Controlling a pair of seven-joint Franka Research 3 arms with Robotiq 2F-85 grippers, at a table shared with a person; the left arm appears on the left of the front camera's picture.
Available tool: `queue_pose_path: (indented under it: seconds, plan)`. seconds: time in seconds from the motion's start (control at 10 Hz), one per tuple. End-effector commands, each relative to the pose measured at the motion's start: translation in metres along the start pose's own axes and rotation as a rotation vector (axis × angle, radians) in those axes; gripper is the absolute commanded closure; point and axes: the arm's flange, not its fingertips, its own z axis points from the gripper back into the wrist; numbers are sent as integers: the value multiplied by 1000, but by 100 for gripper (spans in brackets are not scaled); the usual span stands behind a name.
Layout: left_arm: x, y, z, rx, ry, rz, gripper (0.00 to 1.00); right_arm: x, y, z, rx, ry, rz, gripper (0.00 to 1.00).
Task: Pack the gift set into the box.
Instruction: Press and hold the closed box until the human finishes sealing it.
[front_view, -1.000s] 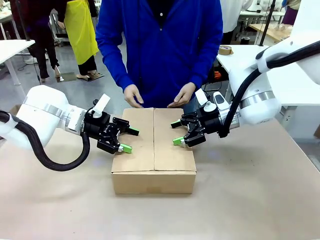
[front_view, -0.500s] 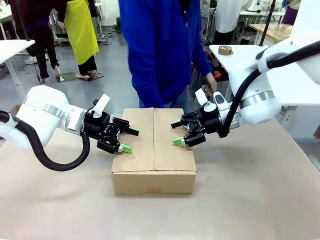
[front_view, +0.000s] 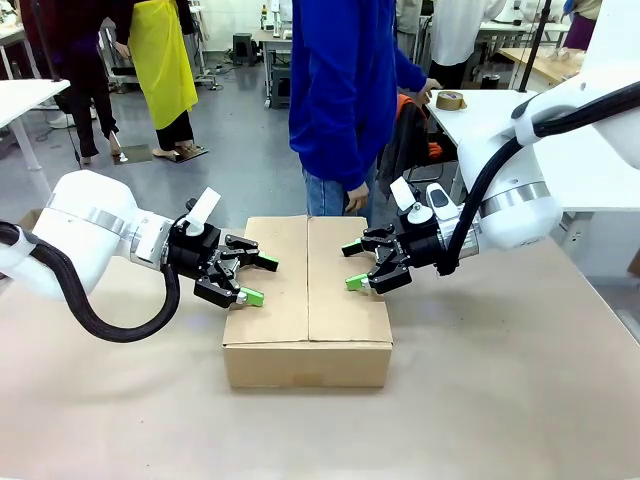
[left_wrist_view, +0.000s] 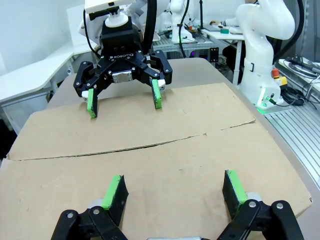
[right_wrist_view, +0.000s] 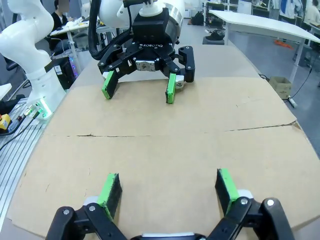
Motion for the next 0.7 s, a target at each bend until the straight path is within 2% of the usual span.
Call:
queue_pose_path:
  seconds: [0.0,0.6]
  plan:
    - [-2,-2,1,-2,-1,-14,0,-3,0,0,-1,2,12,0]
    - [-2,-2,1,-2,-1,-14,0,-3,0,0,-1,2,12,0]
